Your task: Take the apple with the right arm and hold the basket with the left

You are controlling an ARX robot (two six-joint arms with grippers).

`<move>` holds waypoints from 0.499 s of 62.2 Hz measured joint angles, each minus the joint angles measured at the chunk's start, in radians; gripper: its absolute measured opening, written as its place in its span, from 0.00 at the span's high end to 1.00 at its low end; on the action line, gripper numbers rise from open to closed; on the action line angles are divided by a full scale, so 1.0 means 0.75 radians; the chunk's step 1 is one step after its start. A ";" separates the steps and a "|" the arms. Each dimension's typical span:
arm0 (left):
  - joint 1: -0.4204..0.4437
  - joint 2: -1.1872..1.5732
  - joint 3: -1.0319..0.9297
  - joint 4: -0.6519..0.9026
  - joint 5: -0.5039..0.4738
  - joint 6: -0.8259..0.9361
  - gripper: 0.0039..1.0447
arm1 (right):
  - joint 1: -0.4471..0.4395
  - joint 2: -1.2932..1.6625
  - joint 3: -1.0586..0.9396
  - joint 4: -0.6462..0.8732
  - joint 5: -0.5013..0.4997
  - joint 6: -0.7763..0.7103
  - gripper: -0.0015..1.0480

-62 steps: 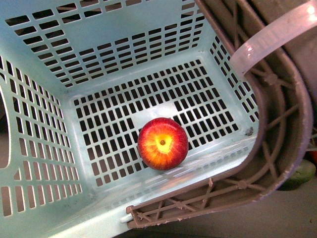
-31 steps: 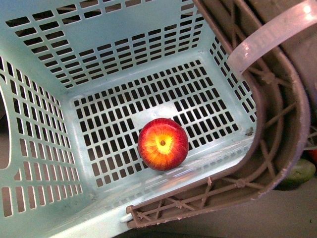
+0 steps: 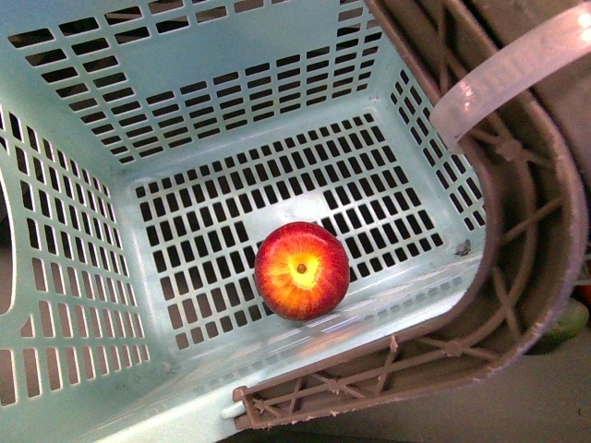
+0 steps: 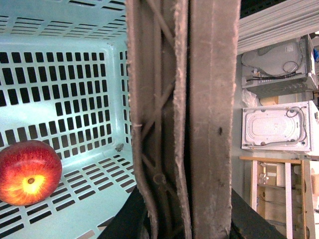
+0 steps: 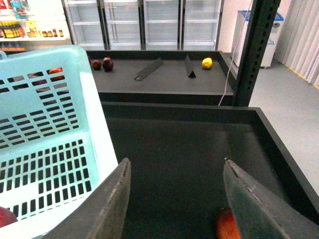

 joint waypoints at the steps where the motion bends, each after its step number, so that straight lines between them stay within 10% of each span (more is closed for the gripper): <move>1: 0.000 0.000 0.000 0.000 0.000 0.000 0.83 | 0.000 0.000 0.000 0.000 0.000 0.001 0.33; 11: 0.000 0.000 0.000 0.003 -0.005 0.001 0.83 | 0.000 0.000 0.000 0.000 0.000 0.002 0.07; 31: 0.138 -0.048 -0.087 0.337 -0.151 0.075 0.83 | 0.000 0.000 0.000 0.000 0.001 0.002 0.08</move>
